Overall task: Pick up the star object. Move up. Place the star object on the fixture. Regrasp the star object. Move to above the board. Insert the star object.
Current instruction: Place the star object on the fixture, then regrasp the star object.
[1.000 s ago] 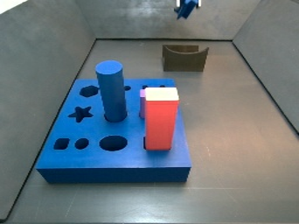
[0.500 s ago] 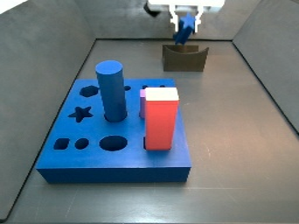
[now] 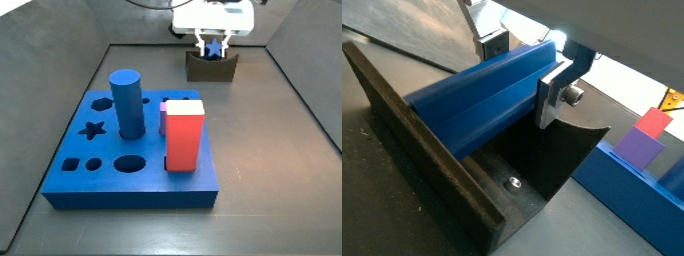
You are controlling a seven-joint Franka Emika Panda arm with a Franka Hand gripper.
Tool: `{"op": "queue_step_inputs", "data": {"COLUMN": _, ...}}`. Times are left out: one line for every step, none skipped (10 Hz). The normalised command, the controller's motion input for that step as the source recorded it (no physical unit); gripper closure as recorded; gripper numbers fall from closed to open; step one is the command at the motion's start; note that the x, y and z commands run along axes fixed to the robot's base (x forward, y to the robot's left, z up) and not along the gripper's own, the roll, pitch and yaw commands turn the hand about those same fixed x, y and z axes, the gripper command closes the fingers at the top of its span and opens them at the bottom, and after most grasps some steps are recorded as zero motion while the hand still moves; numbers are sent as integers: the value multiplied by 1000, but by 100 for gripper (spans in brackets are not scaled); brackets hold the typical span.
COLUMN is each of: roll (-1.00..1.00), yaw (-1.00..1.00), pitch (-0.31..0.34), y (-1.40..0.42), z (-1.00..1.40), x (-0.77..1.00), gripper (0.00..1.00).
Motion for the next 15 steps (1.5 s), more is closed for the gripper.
{"op": "queue_step_inputs", "data": {"roll": -155, "yaw": -108, "pitch": -40, "y": 68, "z": -289, "x": 88, "gripper": 100}}
{"op": "queue_step_inputs", "data": {"roll": -141, "yaw": -88, "pitch": -55, "y": 84, "z": -269, "x": 74, "gripper": 100}}
{"op": "queue_step_inputs", "data": {"roll": -141, "yaw": -79, "pitch": -55, "y": 85, "z": -269, "x": 74, "gripper": 100}}
{"op": "queue_step_inputs", "data": {"roll": 0, "yaw": 0, "pitch": 0, "y": 0, "z": 0, "x": 0, "gripper": 0}}
{"op": "queue_step_inputs", "data": {"roll": 75, "yaw": 55, "pitch": -57, "y": 0, "z": 1000, "x": 0, "gripper": 0}}
{"op": "queue_step_inputs", "data": {"roll": 77, "yaw": 61, "pitch": -53, "y": 2, "z": 1000, "x": -5, "gripper": 0}}
{"op": "queue_step_inputs", "data": {"roll": 75, "yaw": 73, "pitch": -20, "y": -1, "z": 1000, "x": -33, "gripper": 0}}
{"op": "queue_step_inputs", "data": {"roll": 76, "yaw": 77, "pitch": 9, "y": -2, "z": 1000, "x": -35, "gripper": 0}}
{"op": "queue_step_inputs", "data": {"roll": 74, "yaw": 70, "pitch": 48, "y": -1, "z": 1000, "x": -35, "gripper": 0}}
{"op": "queue_step_inputs", "data": {"roll": 64, "yaw": 55, "pitch": 73, "y": -1, "z": 892, "x": -38, "gripper": 0}}
{"op": "queue_step_inputs", "data": {"roll": 58, "yaw": 43, "pitch": 87, "y": 1, "z": 774, "x": -36, "gripper": 0}}
{"op": "queue_step_inputs", "data": {"roll": 46, "yaw": 17, "pitch": 114, "y": 5, "z": 541, "x": -30, "gripper": 0}}
{"op": "queue_step_inputs", "data": {"roll": 37, "yaw": 1, "pitch": 125, "y": 7, "z": 367, "x": -25, "gripper": 0}}
{"op": "queue_step_inputs", "data": {"roll": 1000, "yaw": 9, "pitch": 84, "y": -835, "z": 916, "x": -102, "gripper": 0}}
{"op": "queue_step_inputs", "data": {"roll": 1000, "yaw": 7, "pitch": 83, "y": -839, "z": 827, "x": -96, "gripper": 0}}
